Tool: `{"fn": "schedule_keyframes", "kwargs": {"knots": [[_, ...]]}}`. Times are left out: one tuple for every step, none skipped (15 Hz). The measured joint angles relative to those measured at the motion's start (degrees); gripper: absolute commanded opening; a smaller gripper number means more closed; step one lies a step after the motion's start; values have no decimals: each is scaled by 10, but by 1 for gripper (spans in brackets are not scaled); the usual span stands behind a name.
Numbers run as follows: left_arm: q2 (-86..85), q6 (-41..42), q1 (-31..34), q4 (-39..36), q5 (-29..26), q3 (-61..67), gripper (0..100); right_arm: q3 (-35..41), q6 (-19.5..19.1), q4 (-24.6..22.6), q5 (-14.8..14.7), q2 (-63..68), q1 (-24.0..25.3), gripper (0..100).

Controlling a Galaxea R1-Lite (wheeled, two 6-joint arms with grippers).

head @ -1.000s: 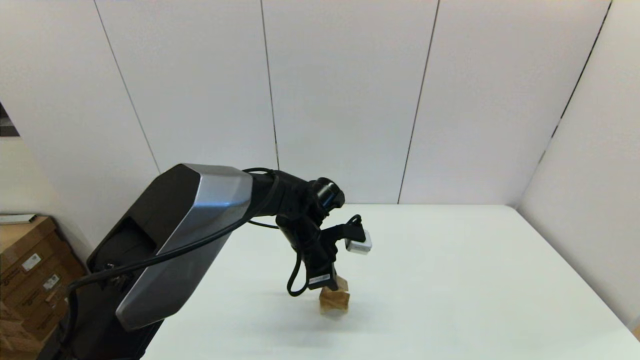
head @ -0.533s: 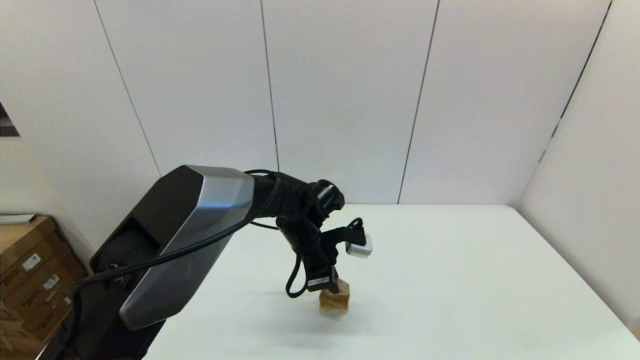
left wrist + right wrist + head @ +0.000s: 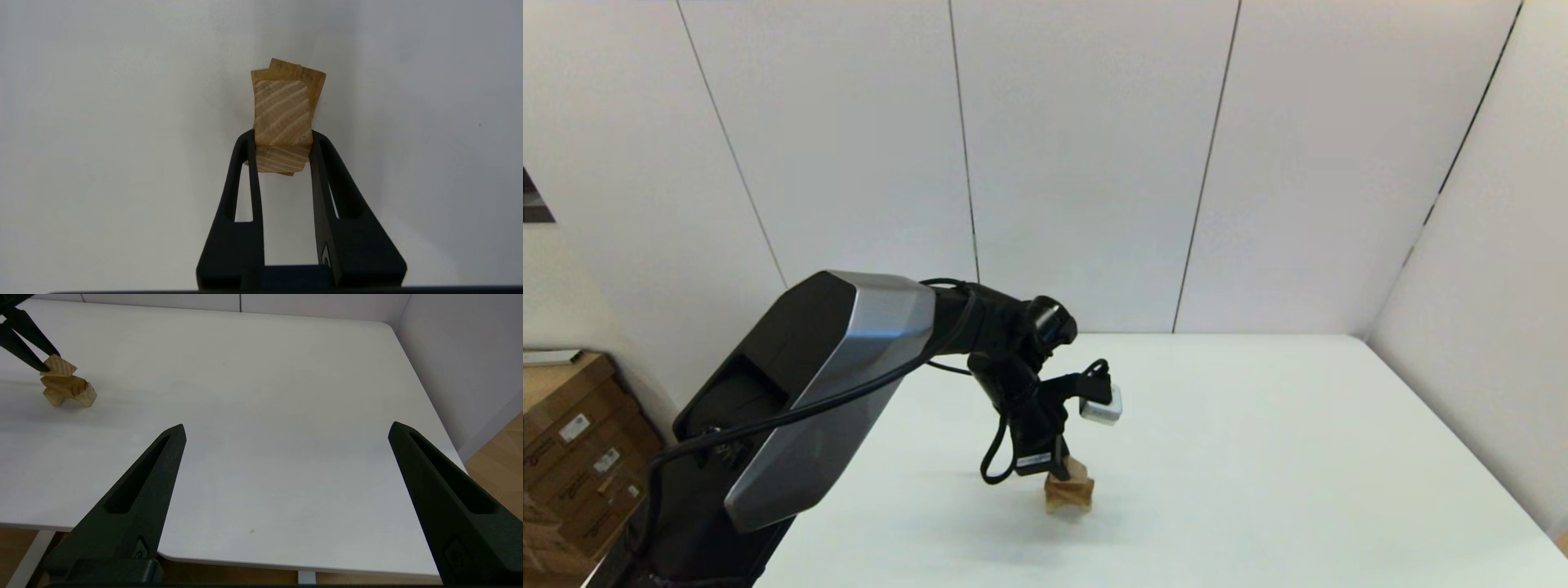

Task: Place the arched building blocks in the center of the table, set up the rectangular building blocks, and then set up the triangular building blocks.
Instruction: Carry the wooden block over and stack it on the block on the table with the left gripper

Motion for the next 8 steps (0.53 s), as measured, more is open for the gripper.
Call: {"fn": "schedule_keyframes", "kwargs": {"knots": [[0,0,0,0,0,0,0,0,0,0,0,0,0,100],[0,0,0,-1,1,0,0,0,0,0,0,0,0,100],[0,0,0,-1,1,0,0,0,0,0,0,0,0,100],[0,0,0,-2,1,0,0,0,0,0,0,0,0,100],[0,-1,0,-1,1,0,0,0,0,0,0,0,0,100],[0,0,0,0,1,0,0,0,0,0,0,0,0,100],[0,0,-1,1,1,0,0,0,0,0,0,0,0,100],[0,0,-1,1,2,0,0,0,0,0,0,0,0,100]]}}
